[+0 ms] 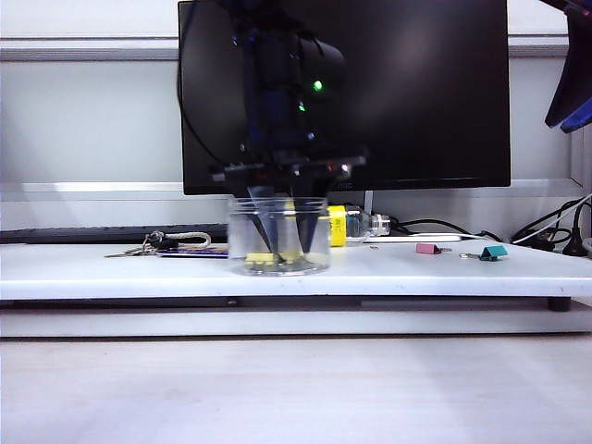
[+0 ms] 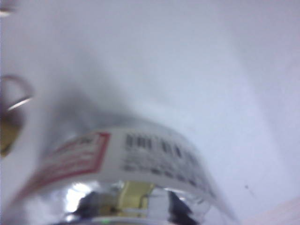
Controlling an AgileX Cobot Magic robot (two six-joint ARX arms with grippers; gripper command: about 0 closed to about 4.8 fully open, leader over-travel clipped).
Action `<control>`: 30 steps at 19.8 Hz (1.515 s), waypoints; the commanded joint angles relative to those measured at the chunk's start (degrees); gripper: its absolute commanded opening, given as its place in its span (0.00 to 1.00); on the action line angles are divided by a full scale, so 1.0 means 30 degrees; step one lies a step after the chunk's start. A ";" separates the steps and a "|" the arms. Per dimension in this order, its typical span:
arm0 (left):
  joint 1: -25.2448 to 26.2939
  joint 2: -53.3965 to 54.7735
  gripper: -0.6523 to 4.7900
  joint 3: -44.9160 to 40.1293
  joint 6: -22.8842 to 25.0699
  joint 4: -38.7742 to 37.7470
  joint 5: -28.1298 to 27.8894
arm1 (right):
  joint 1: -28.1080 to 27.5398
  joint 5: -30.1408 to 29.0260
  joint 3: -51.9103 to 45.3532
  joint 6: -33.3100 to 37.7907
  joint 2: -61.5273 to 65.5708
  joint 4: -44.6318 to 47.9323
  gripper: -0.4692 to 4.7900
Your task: Take the clips out of the round transparent plastic box and place them on the table.
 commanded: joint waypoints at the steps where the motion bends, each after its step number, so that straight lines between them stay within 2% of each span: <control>1: -0.0277 -0.0007 0.48 0.0051 0.1610 0.0117 -0.0138 | 0.0015 -0.0109 0.0036 0.0029 0.0073 0.0248 0.25; 7: -0.0364 0.0044 0.48 0.0051 0.2827 0.0437 -0.1326 | 0.0015 -0.0109 0.0015 0.0029 0.0313 0.0284 0.25; 16: -0.0379 0.0175 0.47 0.0015 0.3825 0.2229 -0.1275 | 0.0015 -0.0109 -0.0007 0.0022 0.0488 0.0415 0.25; 27: -0.0831 0.1290 0.45 -0.0168 0.3934 0.3169 -0.1275 | 0.0015 -0.0066 -0.0007 0.0022 0.0488 0.0444 0.25; 30: -0.0903 0.1297 0.31 -0.0168 0.3934 0.3359 -0.1282 | 0.0015 -0.0051 -0.0007 0.0022 0.0488 0.0437 0.25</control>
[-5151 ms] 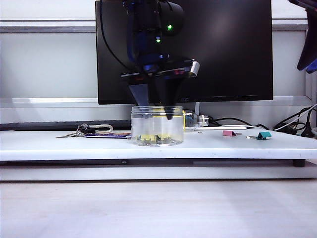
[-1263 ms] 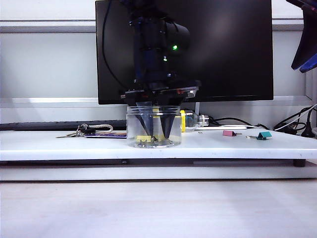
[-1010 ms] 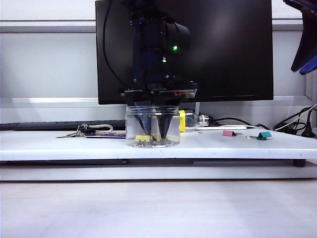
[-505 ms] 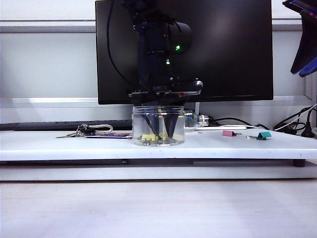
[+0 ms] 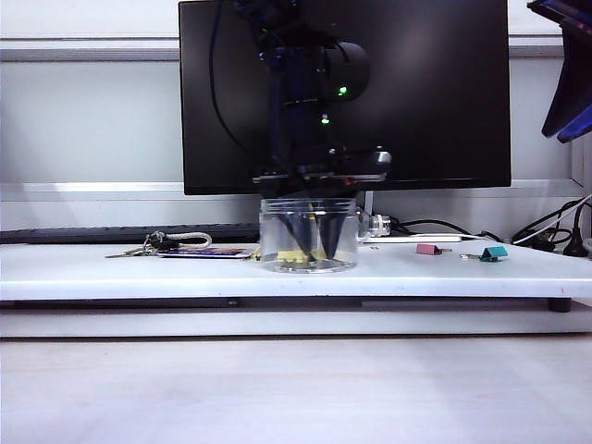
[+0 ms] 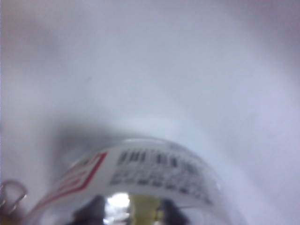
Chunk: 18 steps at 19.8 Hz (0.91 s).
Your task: Take the clips out of the round transparent plastic box and place them on the table.
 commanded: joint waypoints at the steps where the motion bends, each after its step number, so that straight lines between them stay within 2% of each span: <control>1: -0.0197 0.0627 0.31 -0.0291 0.0051 0.0095 0.0007 | 0.0015 -0.0051 0.0029 0.0022 -0.0058 0.0240 0.25; 9: -0.0233 0.0204 0.31 -0.0138 -0.0095 -0.0721 -0.0146 | 0.0015 -0.0051 0.0029 0.0022 -0.0058 0.0248 0.25; 18: -0.0233 -0.2353 0.31 -0.0051 -0.0087 -0.0576 -0.0138 | 0.0015 -0.0066 0.0029 0.0029 -0.0051 0.0262 0.25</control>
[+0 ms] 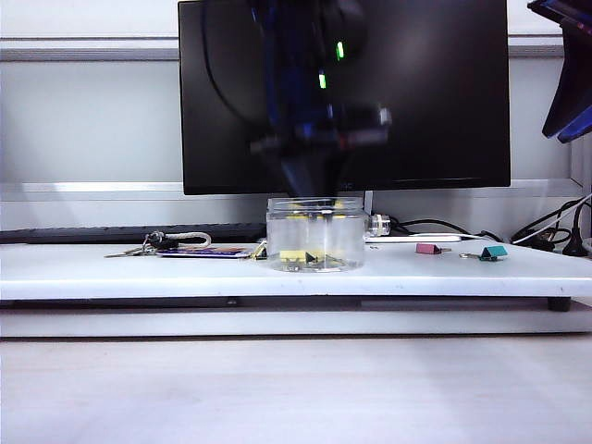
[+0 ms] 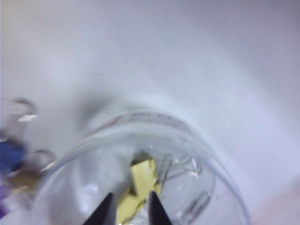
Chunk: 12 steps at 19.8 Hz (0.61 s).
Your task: Take the clips out of the round transparent plastic box and place them on the table.
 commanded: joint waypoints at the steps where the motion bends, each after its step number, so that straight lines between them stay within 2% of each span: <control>1: -0.0044 -0.0532 0.31 0.0029 -0.0022 -0.0051 -0.0066 | 0.0015 -0.0073 0.0036 0.0029 -0.0051 0.0240 0.25; 3: -0.0044 -0.0903 0.31 0.0029 -0.0678 -0.0685 -0.0430 | 0.0015 -0.0117 0.0036 0.0029 -0.0051 0.0219 0.25; 6: -0.0051 -0.1260 0.30 0.0029 -0.0801 -0.1501 -0.0415 | 0.0015 -0.0124 0.0036 0.0036 -0.0051 0.0219 0.25; 7: -0.0051 -0.1355 0.26 0.0029 -0.0801 -0.1632 -0.0401 | 0.0022 -0.0124 0.0036 0.0036 -0.0051 0.0219 0.25; 9: -0.0051 -0.1639 0.10 0.0029 -0.0495 -0.1574 -0.0408 | 0.0036 -0.0131 0.0036 0.0036 -0.0051 0.0219 0.25; 12: -0.0087 -0.2127 0.11 0.0029 -0.0372 -0.1319 -0.0408 | 0.0036 -0.0138 0.0036 0.0036 -0.0051 0.0182 0.25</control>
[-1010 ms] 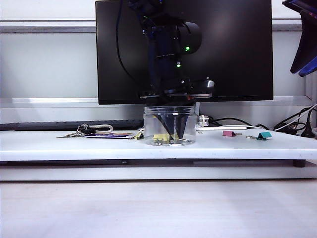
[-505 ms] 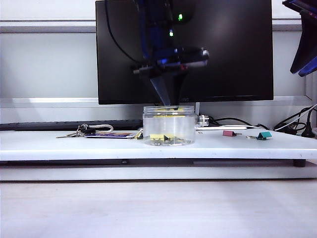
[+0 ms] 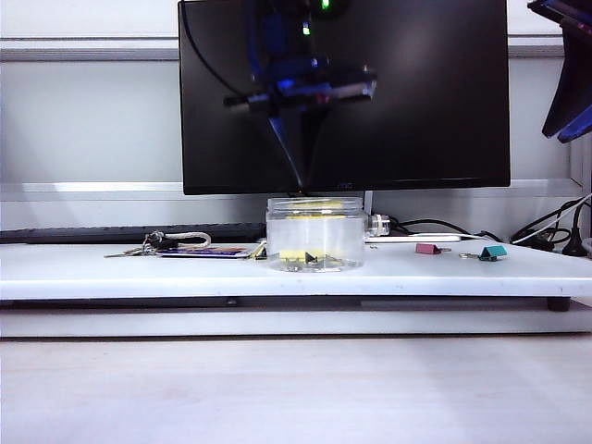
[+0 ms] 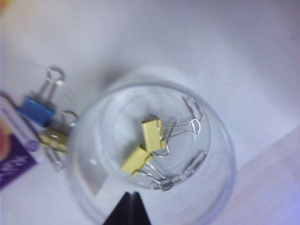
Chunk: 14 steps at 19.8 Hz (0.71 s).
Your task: Take the clips out of the round transparent plastic box and place them on the table.
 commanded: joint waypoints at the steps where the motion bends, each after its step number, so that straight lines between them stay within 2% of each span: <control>1: -0.0073 -0.0605 0.11 0.0066 0.0146 0.0182 -0.0058 | 0.0036 -0.0131 0.0036 0.0044 -0.0051 0.0189 0.25; 3: -0.0073 -0.0743 0.14 0.0066 0.0153 -0.0051 -0.0051 | 0.0036 -0.0131 0.0036 0.0124 -0.0051 0.0175 0.25; 4: -0.0080 -0.0852 0.23 0.0066 0.0160 -0.0262 -0.0044 | 0.0036 -0.0189 0.0036 0.0153 -0.0051 0.0168 0.25; 8: -0.0102 -0.1370 0.39 0.0073 0.0539 -0.1392 -0.0058 | 0.0036 -0.1450 0.0022 0.0160 -0.0044 0.0168 0.25; 14: 0.0138 -0.3351 0.40 0.0066 0.0954 -0.2120 -0.0066 | 0.0087 -0.4685 -0.0503 0.0015 0.0036 0.1035 0.25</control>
